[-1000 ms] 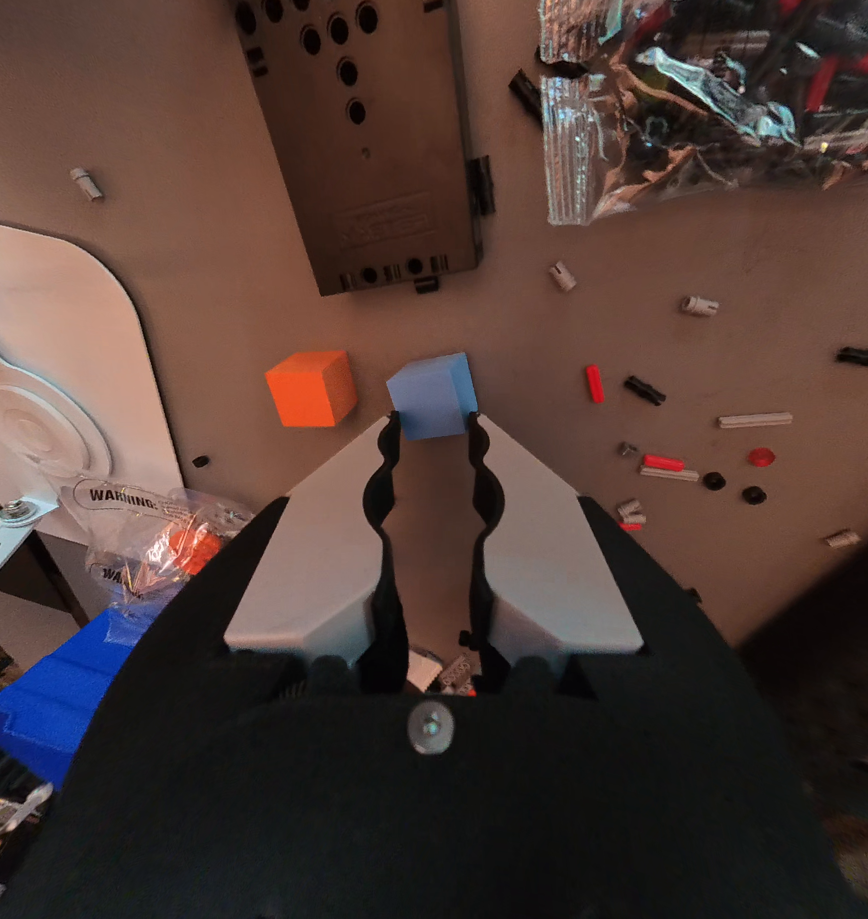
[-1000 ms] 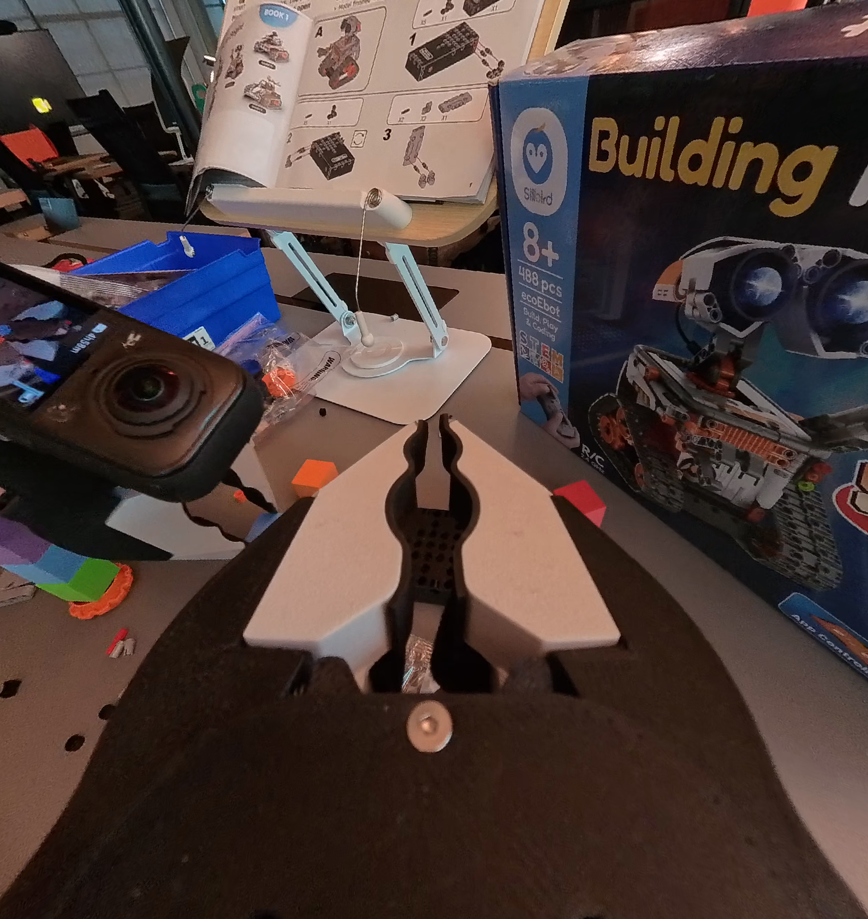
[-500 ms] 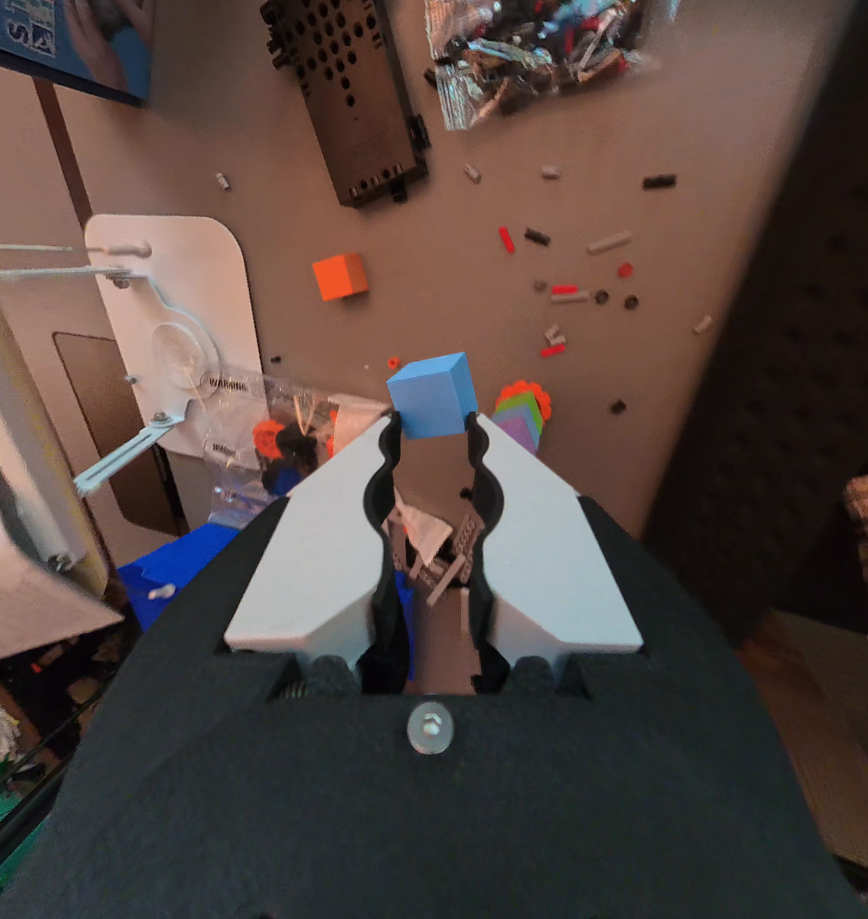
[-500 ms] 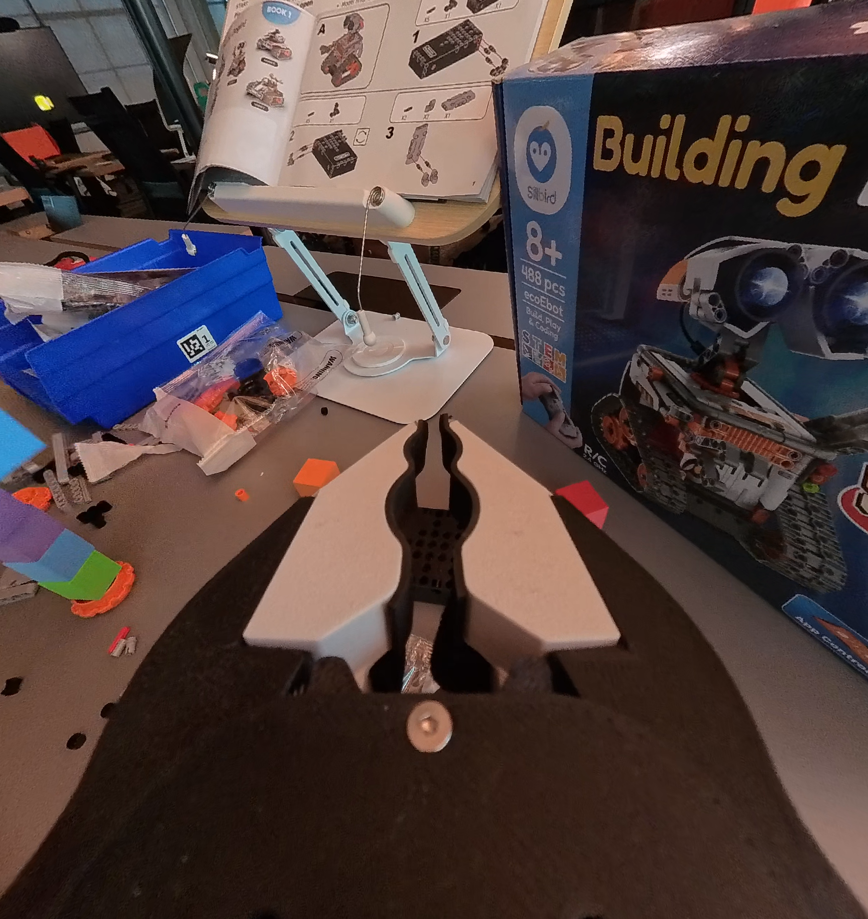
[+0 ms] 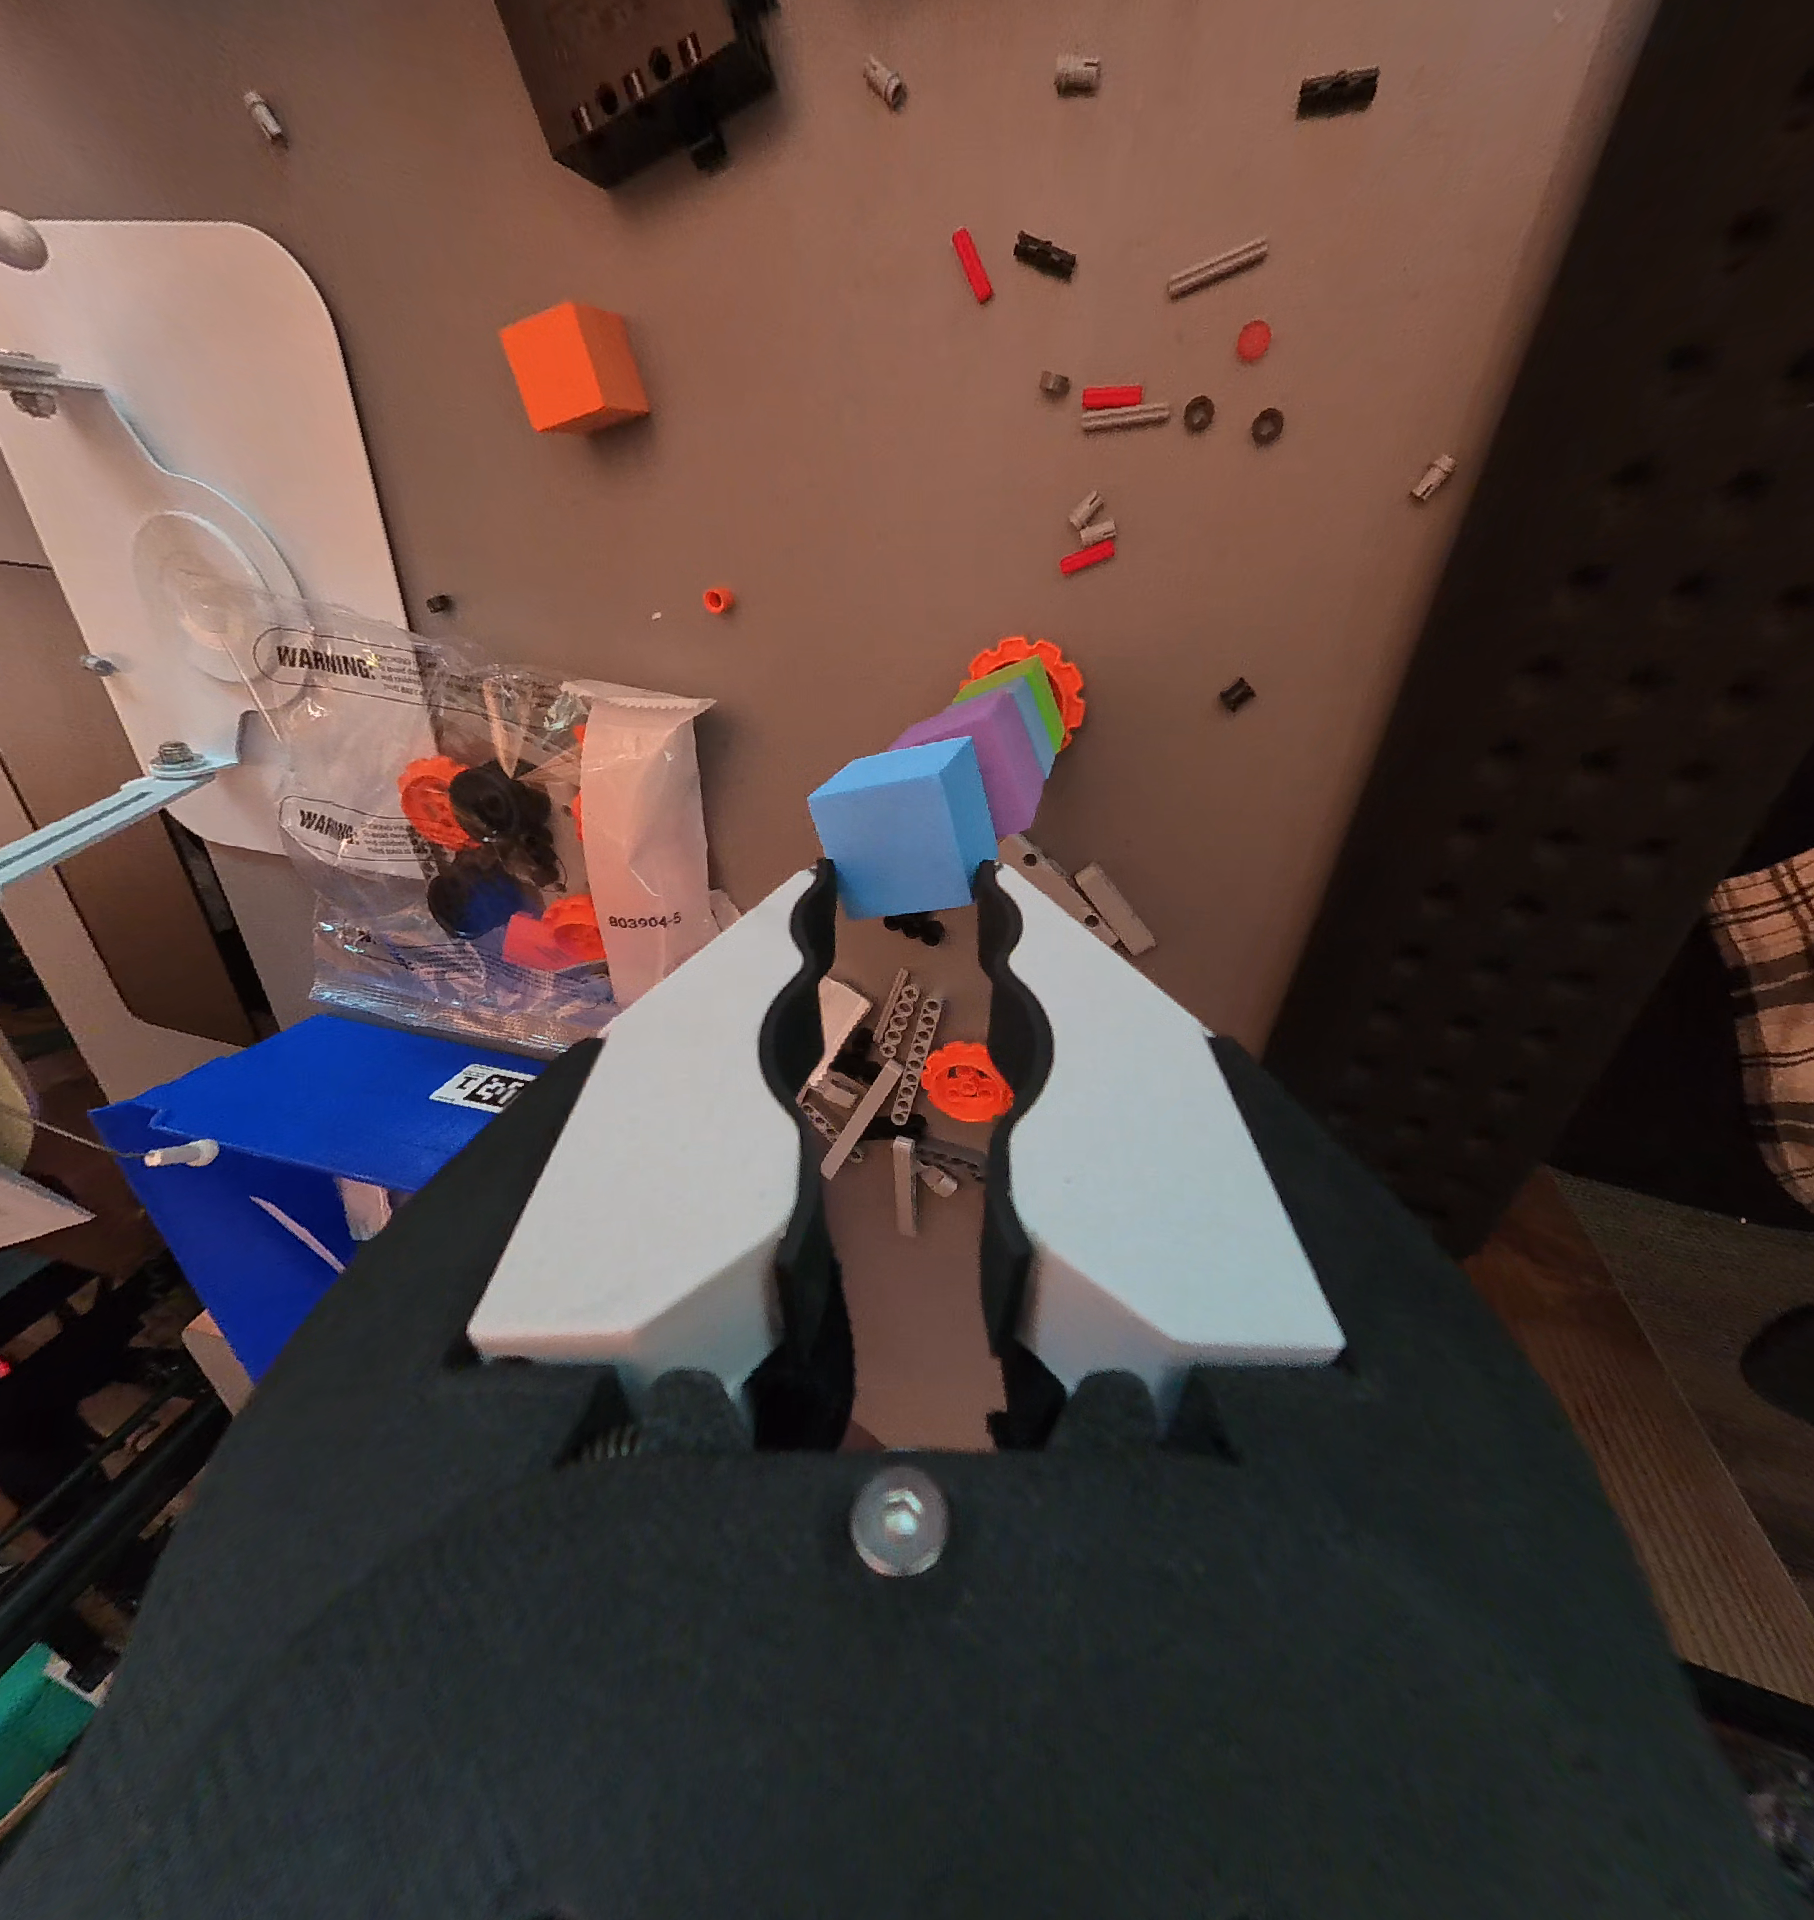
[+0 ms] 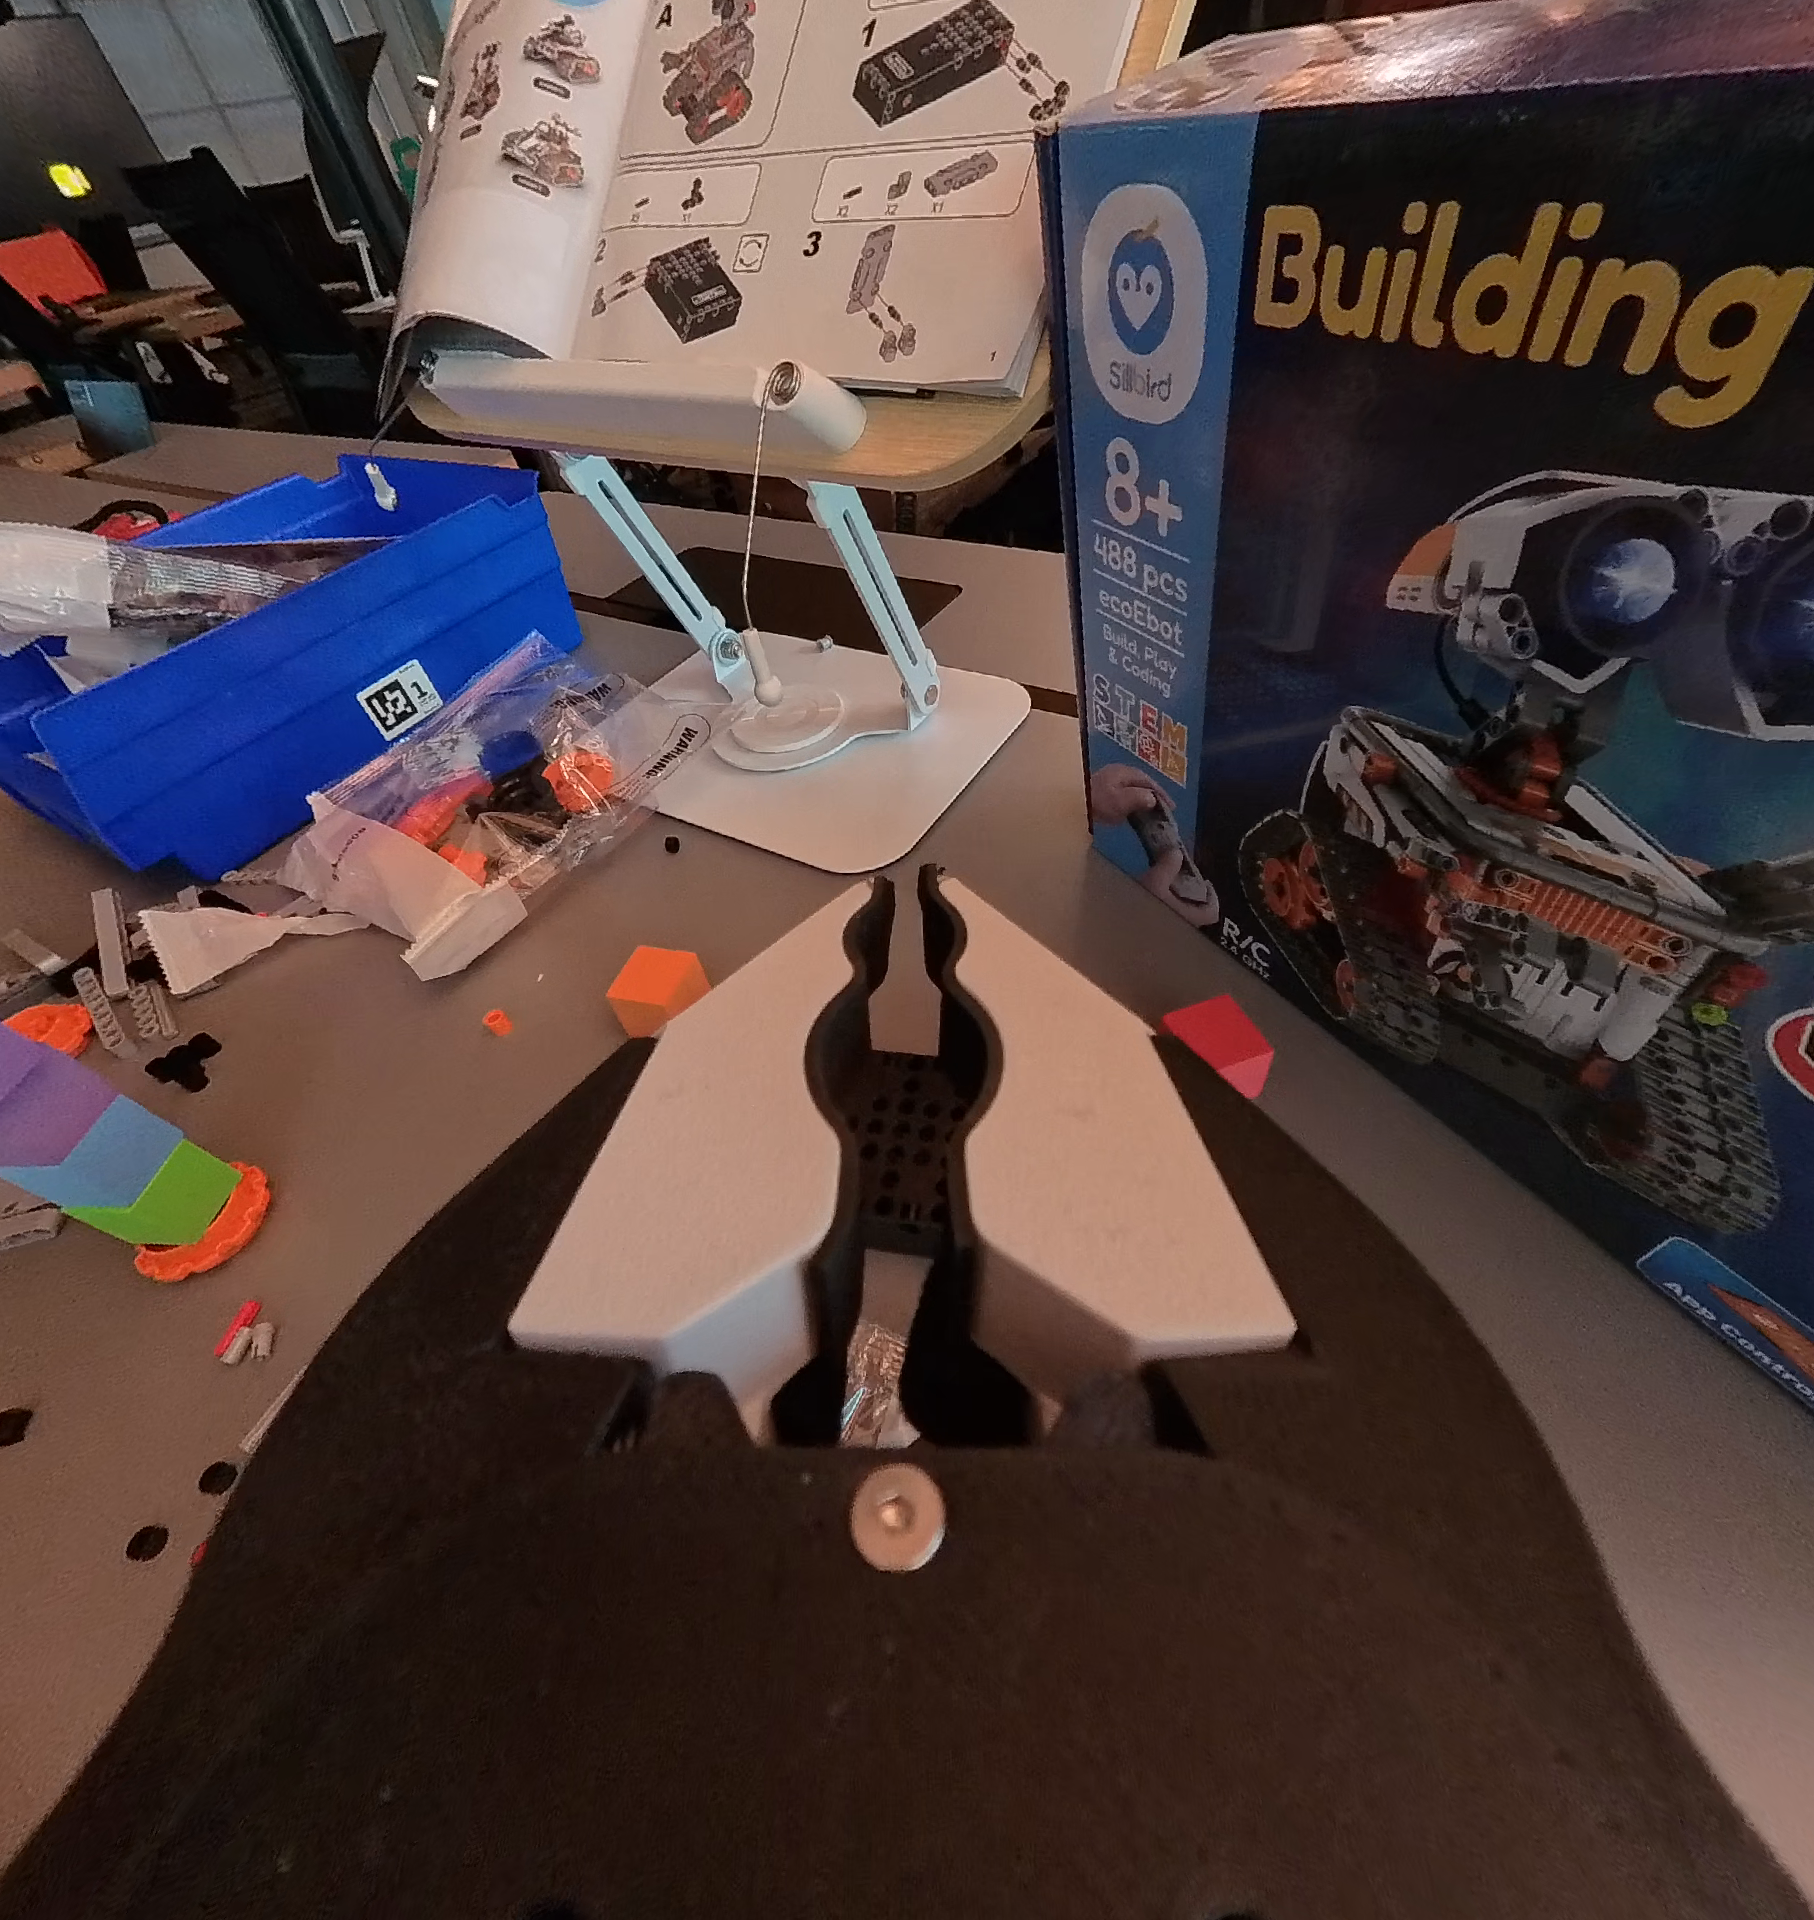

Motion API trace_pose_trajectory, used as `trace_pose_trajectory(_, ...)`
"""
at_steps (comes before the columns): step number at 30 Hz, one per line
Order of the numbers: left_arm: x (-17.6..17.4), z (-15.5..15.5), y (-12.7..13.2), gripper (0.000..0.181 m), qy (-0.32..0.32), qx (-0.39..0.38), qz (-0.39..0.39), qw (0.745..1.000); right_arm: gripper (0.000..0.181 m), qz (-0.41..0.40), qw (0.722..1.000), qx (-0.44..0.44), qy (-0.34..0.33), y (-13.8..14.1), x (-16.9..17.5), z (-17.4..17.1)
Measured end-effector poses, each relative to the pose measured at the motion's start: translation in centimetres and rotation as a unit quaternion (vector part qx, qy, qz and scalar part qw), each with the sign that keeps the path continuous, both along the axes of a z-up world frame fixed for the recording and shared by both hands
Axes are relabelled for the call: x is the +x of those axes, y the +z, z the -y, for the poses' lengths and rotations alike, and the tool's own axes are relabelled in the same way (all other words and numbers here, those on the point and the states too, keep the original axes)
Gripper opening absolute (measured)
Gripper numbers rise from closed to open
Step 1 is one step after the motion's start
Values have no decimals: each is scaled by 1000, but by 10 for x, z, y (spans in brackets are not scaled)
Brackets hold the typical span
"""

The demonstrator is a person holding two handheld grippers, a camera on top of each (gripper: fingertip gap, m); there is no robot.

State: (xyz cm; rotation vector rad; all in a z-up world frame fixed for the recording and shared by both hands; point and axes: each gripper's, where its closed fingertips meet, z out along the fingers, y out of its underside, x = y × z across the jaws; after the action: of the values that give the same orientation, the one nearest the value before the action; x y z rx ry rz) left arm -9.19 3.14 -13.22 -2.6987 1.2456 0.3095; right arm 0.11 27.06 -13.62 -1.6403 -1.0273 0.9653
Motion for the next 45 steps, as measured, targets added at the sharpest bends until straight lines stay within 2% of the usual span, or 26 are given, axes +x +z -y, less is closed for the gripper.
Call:
trace_pose_trajectory(7,1,3,-7,31,2,-6,0,1000,4,-5,1000,0,0,2,1,0)
trace_pose_trajectory(13,-2,-2,5,42,8,17,3,1000,5,-4,1000,0,1,2,0,1)
trace_pose_trajectory(17,5,-28,25,43,1,57,9,998,5,-5,1000,1,1,3,0,1)
trace_pose_trajectory(19,9,-48,25,44,-20,66,4,998,5,-3,1000,1,1,2,0,1)
trace_pose_trajectory(23,-10,-95,-3,47,-32,67,-30,997,5,-8,1000,-1,-1,3,1,0)
trace_pose_trajectory(26,-17,-122,-40,46,-31,60,3,998,5,-15,1000,-3,-5,5,3,-1)
trace_pose_trajectory(30,-28,-142,-87,45,-27,40,13,999,5,-14,1000,-5,-4,5,3,-2)
trace_pose_trajectory(33,-27,-158,-107,44,-22,48,34,998,5,-14,1000,-3,-5,6,4,-3)
trace_pose_trajectory(35,-23,-165,-114,41,-13,47,57,997,5,-16,1000,-3,-6,7,5,-4)
trace_pose_trajectory(37,-21,-163,-121,29,-11,27,70,997,5,-16,1000,-3,-6,7,6,-4)
trace_pose_trajectory(40,-21,-162,-127,27,-10,21,76,997,5,-12,1000,-2,-8,6,6,-5)
trace_pose_trajectory(43,-18,-159,-117,27,-8,30,94,995,5,-12,1000,-1,-9,6,7,-5)
trace_pose_trajectory(45,-17,-153,-99,27,-5,41,99,994,5,-10,1000,0,-9,6,6,-5)
